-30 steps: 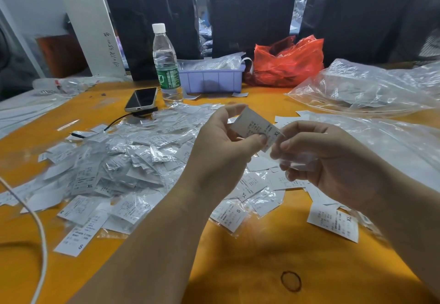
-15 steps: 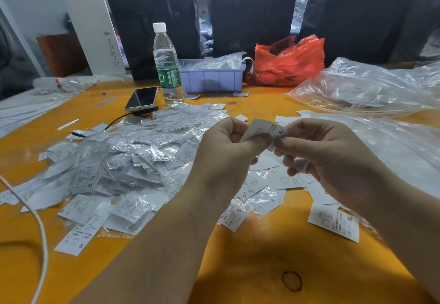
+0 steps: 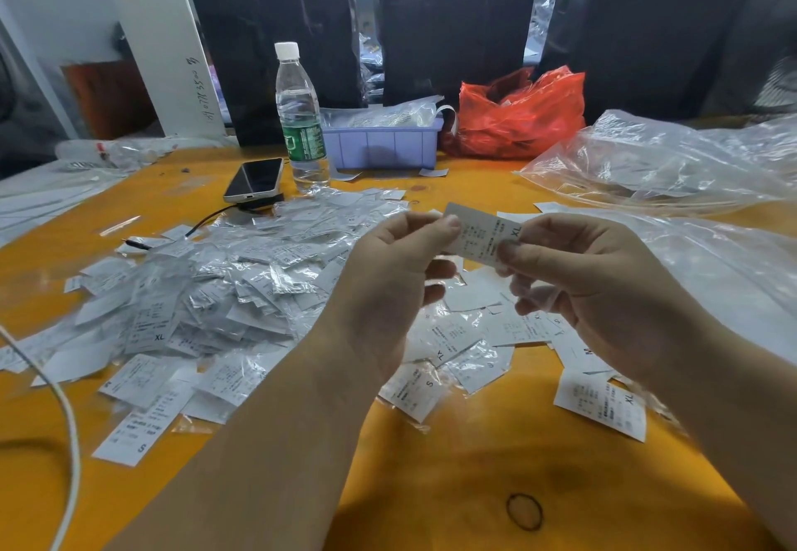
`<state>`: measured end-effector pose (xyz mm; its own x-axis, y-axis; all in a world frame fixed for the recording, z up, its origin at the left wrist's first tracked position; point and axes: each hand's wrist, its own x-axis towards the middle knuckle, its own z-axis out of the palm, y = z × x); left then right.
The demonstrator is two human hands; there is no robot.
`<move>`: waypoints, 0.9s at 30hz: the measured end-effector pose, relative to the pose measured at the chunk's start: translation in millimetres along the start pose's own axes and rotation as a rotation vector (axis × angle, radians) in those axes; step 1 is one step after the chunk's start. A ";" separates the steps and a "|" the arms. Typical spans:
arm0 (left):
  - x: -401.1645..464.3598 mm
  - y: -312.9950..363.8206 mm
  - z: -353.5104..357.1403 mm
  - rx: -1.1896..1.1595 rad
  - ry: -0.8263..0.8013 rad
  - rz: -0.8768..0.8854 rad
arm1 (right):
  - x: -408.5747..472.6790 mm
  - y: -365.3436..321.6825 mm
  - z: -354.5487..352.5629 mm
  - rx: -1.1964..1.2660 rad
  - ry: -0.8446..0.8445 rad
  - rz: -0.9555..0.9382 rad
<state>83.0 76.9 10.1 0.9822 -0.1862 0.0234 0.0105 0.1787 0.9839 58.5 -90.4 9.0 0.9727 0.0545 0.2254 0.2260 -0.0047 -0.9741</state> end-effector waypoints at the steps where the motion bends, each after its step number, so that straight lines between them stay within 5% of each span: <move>1: 0.3 0.6 -1.5 0.020 0.037 0.045 | -0.1 -0.3 0.4 0.004 -0.007 0.003; 10: -6.7 -6.3 6.0 0.274 -0.049 0.294 | -3.3 -2.2 3.2 -0.019 -0.005 -0.008; 17: -4.2 -7.5 3.1 0.337 0.038 0.411 | -2.1 -2.6 3.0 0.002 0.053 0.010; 27: -8.8 -8.9 7.4 0.436 -0.068 0.378 | -1.5 -1.0 1.3 0.010 0.080 0.025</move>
<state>72.9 69.8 2.4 0.8883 -0.2515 0.3842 -0.4308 -0.1666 0.8869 56.8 -89.2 9.6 0.9793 -0.0259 0.2009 0.2011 0.0051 -0.9796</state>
